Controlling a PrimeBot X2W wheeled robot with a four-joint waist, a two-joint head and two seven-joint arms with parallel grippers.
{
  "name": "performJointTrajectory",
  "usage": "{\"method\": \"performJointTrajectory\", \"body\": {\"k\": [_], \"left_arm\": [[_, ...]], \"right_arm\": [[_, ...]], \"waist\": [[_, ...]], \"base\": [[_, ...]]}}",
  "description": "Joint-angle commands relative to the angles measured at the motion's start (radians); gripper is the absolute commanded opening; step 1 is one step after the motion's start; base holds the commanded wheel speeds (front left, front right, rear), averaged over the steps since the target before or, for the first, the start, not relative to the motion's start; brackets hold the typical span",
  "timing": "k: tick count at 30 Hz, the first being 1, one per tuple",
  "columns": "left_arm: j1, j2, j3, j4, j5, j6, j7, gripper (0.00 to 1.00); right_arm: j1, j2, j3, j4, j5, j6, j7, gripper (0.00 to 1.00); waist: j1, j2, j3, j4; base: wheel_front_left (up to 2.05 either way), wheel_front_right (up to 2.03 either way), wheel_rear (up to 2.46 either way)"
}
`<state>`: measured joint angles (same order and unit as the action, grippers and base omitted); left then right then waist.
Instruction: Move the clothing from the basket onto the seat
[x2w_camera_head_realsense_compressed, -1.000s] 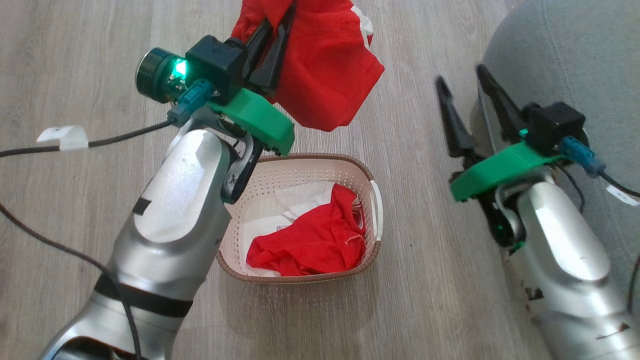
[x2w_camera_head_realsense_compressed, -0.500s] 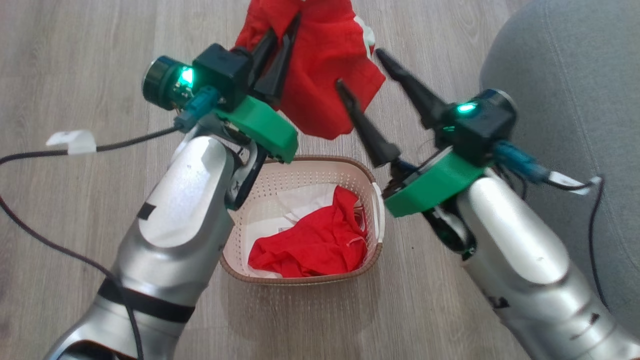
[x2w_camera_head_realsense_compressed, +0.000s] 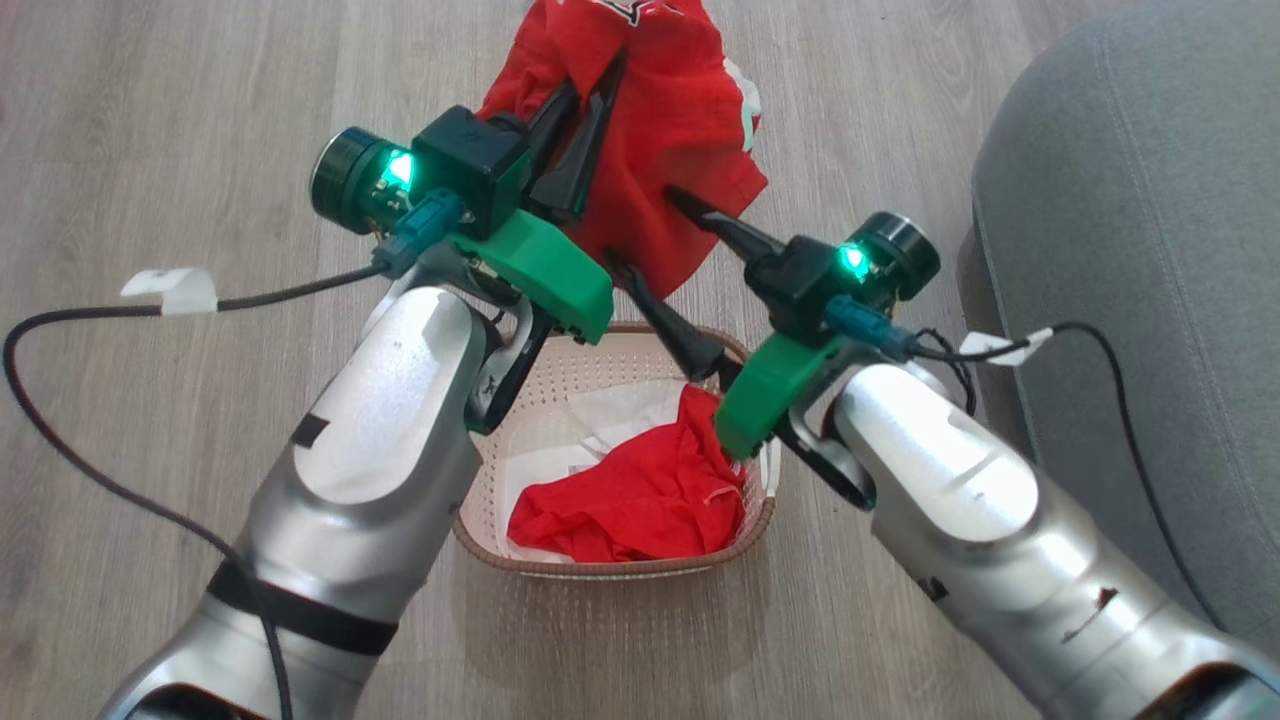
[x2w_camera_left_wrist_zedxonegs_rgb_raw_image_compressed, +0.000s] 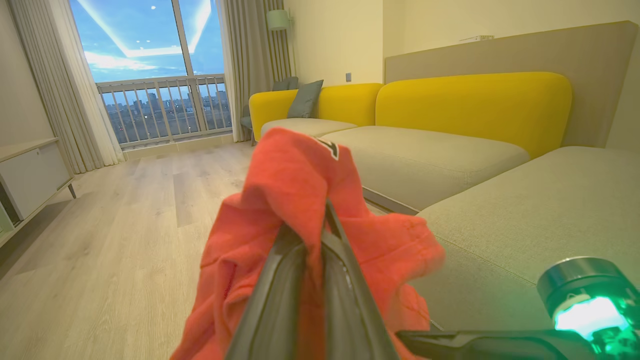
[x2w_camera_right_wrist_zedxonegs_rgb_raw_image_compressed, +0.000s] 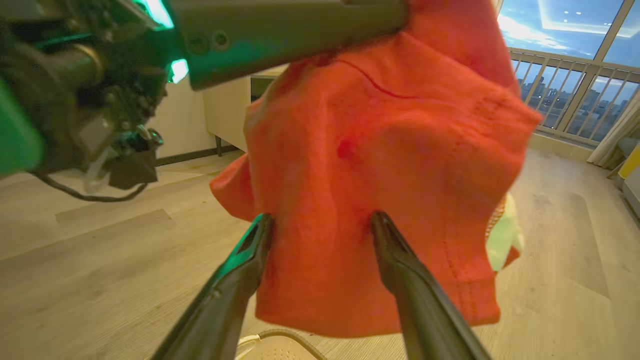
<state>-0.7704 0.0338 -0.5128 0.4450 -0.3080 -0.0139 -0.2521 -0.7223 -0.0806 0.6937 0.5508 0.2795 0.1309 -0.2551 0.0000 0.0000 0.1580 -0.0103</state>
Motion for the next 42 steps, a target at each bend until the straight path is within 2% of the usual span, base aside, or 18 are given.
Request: {"method": "performJointTrajectory", "body": {"k": [1, 11, 12, 13, 14, 25, 26, 27, 42], "left_arm": [[-0.023, 0.016, 0.030, -0.036, -0.007, 0.006, -0.010, 0.00], [-0.015, 0.016, 0.003, -0.043, -0.030, 0.009, -0.010, 0.00], [-0.014, 0.016, 0.000, -0.043, -0.032, 0.009, -0.010, 0.00], [-0.013, 0.016, -0.002, -0.043, -0.035, 0.009, -0.010, 0.00], [-0.012, 0.016, -0.004, -0.042, -0.037, 0.009, -0.010, 0.00], [-0.008, 0.016, 0.000, -0.047, -0.033, 0.016, -0.010, 0.00], [-0.007, 0.016, 0.002, -0.049, -0.030, 0.014, -0.010, 0.44], [-0.004, 0.016, 0.005, -0.053, -0.028, 0.012, -0.010, 1.00], [0.051, 0.017, 0.080, -0.055, 0.037, -0.033, -0.010, 1.00]], "right_arm": [[-0.036, 0.028, 0.000, -0.020, -0.004, 0.000, -0.007, 1.00], [-0.066, 0.030, 0.008, 0.011, 0.055, 0.000, -0.007, 1.00], [-0.070, 0.030, 0.008, 0.018, 0.062, 0.000, -0.007, 0.83], [-0.074, 0.030, 0.008, 0.025, 0.068, 0.000, -0.007, 0.32], [-0.077, 0.030, 0.007, 0.031, 0.075, 0.000, -0.007, 0.00], [-0.083, 0.030, -0.014, 0.022, 0.103, 0.000, -0.007, 0.00], [-0.082, 0.030, -0.020, 0.012, 0.101, 0.000, -0.007, 0.00], [-0.080, 0.030, -0.026, 0.002, 0.099, 0.000, -0.007, 0.00], [-0.018, 0.030, -0.174, -0.128, 0.031, 0.000, -0.007, 0.00]], "waist": [[0.0000, 0.0000, 0.001, 0.001], [0.0000, 0.0000, 0.004, 0.014], [0.0000, 0.0000, 0.004, 0.016], [0.0000, 0.0000, 0.003, 0.018], [0.0000, 0.0000, 0.002, 0.020], [0.0000, 0.0000, 0.008, 0.017], [0.0000, 0.0000, 0.009, 0.016], [0.0000, 0.0000, 0.011, 0.014], [0.0000, 0.0000, 0.007, -0.018]], "base": [[0.00, 0.00, 0.00], [0.00, 0.00, 0.00], [0.00, 0.00, 0.00], [0.00, 0.00, 0.00], [0.00, 0.00, 0.00], [0.00, 0.00, 0.00], [0.00, 0.00, 0.00], [0.00, 0.00, 0.00], [0.00, 0.00, 0.00]]}}
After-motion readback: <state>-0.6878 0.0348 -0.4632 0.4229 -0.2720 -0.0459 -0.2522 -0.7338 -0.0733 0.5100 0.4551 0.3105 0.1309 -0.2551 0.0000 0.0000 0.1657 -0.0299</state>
